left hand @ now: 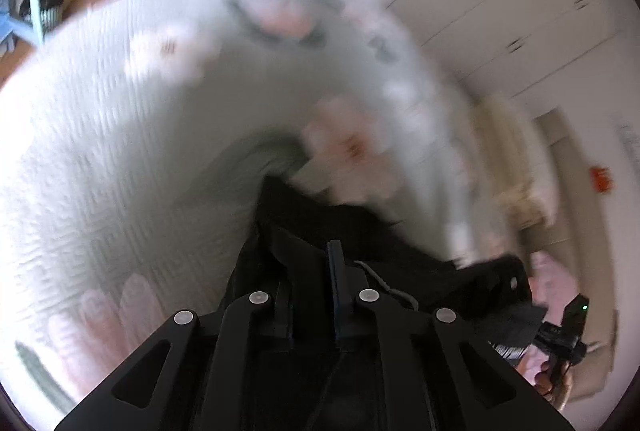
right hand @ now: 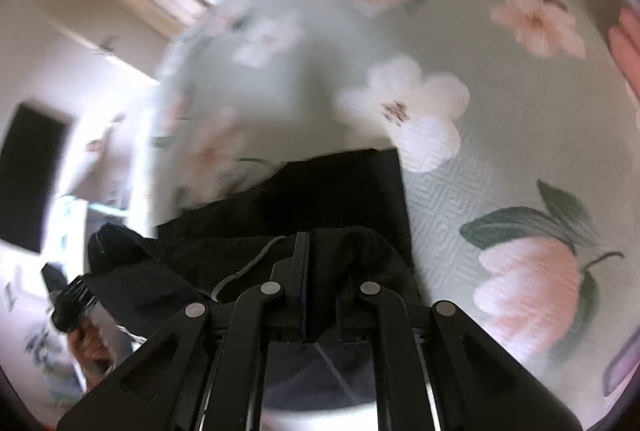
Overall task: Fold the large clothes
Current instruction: 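Lower the hanging jacket onto the bed with both grippers, folding it over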
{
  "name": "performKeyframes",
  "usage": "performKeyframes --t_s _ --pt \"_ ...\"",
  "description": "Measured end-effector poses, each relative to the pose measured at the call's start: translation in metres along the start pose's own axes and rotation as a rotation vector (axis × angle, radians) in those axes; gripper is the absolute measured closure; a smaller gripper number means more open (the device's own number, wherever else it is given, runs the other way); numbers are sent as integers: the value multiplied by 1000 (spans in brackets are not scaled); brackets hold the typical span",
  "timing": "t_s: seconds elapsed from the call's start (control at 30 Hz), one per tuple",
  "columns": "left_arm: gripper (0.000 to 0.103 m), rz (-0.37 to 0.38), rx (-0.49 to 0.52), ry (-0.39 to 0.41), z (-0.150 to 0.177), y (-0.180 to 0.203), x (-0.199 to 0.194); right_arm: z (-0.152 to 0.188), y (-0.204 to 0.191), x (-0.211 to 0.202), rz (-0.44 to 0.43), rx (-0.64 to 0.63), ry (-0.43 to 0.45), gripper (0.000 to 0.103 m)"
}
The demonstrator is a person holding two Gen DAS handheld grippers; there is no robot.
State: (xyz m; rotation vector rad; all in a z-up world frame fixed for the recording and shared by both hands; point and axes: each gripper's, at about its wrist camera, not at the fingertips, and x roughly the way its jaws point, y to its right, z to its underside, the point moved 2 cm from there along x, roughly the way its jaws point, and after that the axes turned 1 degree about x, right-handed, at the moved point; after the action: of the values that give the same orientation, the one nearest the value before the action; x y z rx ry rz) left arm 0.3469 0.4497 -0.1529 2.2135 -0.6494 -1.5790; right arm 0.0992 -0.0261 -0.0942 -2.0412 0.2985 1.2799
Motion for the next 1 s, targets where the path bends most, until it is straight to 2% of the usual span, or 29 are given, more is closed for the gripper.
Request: performKeyframes --t_s 0.07,0.13,0.23,0.37,0.53,0.63,0.7,0.73,0.8,0.83,0.9,1.0 --pt "88 -23 -12 -56 4 -13 33 -2 13 53 71 40 -68 90" --pt "87 -2 -11 -93 11 -24 55 2 27 86 103 69 -114 90" --pt "86 40 -6 -143 6 -31 67 3 38 102 108 93 -122 90" --pt "83 132 -41 -219 -12 -38 53 -2 43 96 74 106 -147 90" --pt "81 313 -212 -292 -45 -43 7 -13 72 61 -85 282 -128 84" --pt "76 367 -226 -349 -53 -33 -13 -16 80 48 -138 343 -118 78" --pt "64 343 -198 -365 -54 -31 -24 -17 83 46 -166 373 -120 72" --pt "60 310 -171 -341 -56 -32 -33 -17 85 44 -197 399 -122 66" --pt "42 240 -118 -306 -56 -35 -47 -17 90 40 -251 454 -116 55" --pt "42 212 -91 -296 -55 -39 -57 -20 92 35 -272 468 -108 48" --pt "40 136 -41 -246 -52 -42 -72 -28 91 20 -288 461 -90 43" --pt "36 36 49 -209 -37 -38 -73 -37 80 -1 -203 340 -55 37"
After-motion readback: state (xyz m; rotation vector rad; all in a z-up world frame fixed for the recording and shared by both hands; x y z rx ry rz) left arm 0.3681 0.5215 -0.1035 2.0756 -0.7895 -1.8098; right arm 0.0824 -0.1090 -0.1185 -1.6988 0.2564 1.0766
